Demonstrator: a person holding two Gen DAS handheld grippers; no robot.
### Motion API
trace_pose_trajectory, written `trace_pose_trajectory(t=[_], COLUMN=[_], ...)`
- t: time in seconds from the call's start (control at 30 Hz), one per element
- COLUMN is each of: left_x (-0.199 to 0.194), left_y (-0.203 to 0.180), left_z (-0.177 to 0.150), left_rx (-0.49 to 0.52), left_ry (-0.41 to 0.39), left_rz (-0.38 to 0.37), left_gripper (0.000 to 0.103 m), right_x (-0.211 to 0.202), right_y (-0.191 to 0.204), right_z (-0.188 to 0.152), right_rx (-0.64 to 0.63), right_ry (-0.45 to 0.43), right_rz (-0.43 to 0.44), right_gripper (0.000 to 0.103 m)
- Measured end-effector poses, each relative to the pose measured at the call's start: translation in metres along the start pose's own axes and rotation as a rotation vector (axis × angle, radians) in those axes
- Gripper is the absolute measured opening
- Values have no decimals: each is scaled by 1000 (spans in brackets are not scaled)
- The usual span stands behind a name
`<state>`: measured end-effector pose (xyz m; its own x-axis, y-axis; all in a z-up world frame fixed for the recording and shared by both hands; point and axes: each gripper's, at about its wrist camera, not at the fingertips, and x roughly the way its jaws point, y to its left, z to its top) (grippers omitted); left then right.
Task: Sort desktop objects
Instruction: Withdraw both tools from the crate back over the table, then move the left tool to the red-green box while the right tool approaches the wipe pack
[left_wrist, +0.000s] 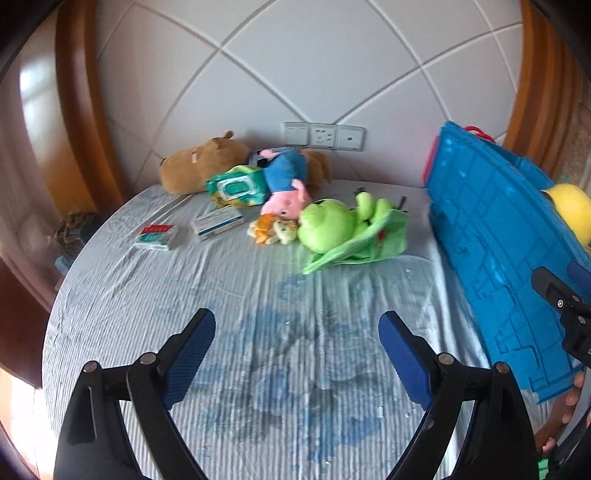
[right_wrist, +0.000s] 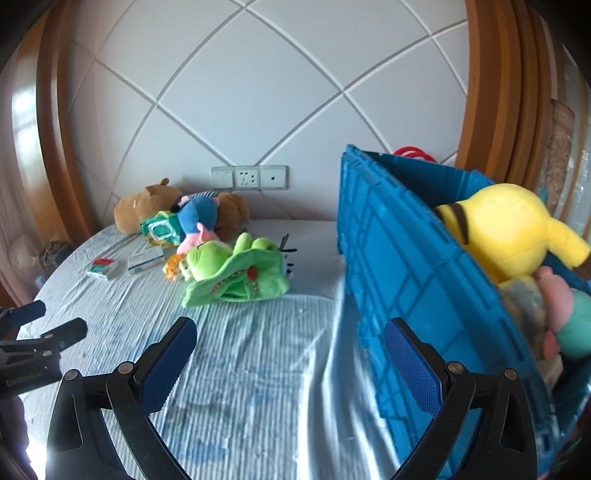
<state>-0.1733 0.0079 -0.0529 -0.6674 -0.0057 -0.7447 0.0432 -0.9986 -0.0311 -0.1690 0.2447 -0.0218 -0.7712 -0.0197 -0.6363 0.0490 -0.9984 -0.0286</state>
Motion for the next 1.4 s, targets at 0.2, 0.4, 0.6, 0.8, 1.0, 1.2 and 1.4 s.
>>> trace_pose_trajectory(t=[0.2,0.4,0.6,0.8,1.0,1.2,1.4], left_x=[13,25,44,69,99,132,181], left_y=[36,77,137,222,285,338,357], left_z=[3,3,14,25,38,54,75], left_rx=[-49,-93,-84,-9,-1,-1,-7], left_ry=[29,52,55,86,121,151,181], left_rz=[86,110,82,48,27,13,16], left_gripper=[91,91,91,91,91,91,91], right_x=[44,75,84,108,135,170,225], right_y=[28,75,129,204,276,322,356], right_z=[10,14,23,18,13,25,45], right_rx=[-27,-73,-78,17,57,73,86], right_ry=[43,89,73,122,201,257,299], right_rz=[94,134,111,70,49,33,45], right_gripper=[103,103,103,103,103,103,103])
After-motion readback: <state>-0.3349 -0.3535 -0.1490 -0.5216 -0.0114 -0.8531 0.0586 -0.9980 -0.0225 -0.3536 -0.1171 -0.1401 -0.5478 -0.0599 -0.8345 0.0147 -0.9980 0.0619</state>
